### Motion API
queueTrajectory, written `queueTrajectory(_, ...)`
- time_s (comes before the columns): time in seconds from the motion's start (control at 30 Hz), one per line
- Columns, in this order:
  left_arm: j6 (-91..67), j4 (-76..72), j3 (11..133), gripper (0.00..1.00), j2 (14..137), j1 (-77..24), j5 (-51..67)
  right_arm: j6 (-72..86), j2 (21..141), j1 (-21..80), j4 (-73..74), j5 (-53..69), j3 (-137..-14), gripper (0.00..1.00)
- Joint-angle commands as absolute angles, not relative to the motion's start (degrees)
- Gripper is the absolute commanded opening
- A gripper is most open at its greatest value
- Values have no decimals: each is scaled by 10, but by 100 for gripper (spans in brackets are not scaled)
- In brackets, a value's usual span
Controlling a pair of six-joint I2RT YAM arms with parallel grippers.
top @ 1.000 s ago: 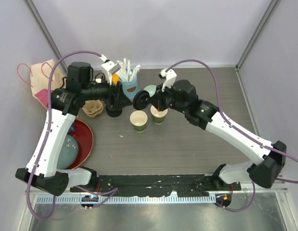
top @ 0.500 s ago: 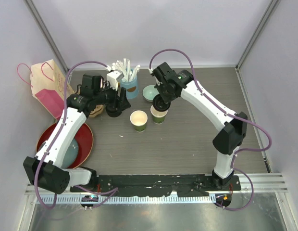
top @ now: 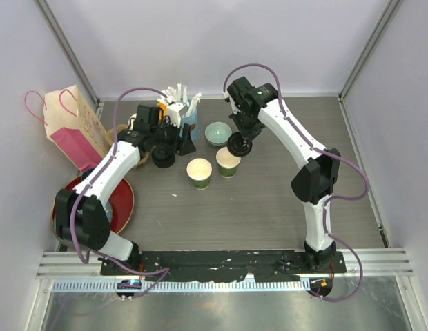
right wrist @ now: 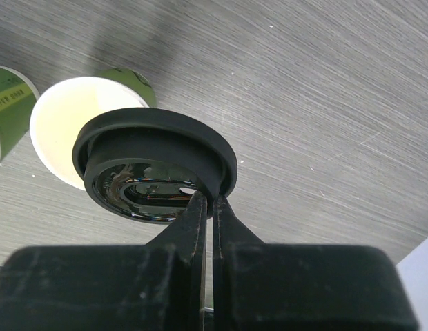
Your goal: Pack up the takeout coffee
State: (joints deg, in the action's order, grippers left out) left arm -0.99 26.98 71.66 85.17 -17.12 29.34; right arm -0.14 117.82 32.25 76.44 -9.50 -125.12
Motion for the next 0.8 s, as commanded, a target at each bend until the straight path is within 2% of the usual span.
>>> queueTrajectory(0.0,-4,214,725,60,866,-173,312,-2,1201,327,820,-51,-1296,1)
queueTrajectory(0.1,-3,204,735,54,883,-185,306,10,1211,328,824,-49,-1303,1)
queueTrajectory(0.23,13,221,787,39,931,-220,295,10,1193,326,823,-59,-1307,1)
queueTrajectory(0.3,14,237,818,36,960,-234,294,11,1177,318,821,-61,-1300,1)
queueTrajectory(0.77,34,287,923,41,1091,-301,236,3,1054,262,802,-76,-1193,1)
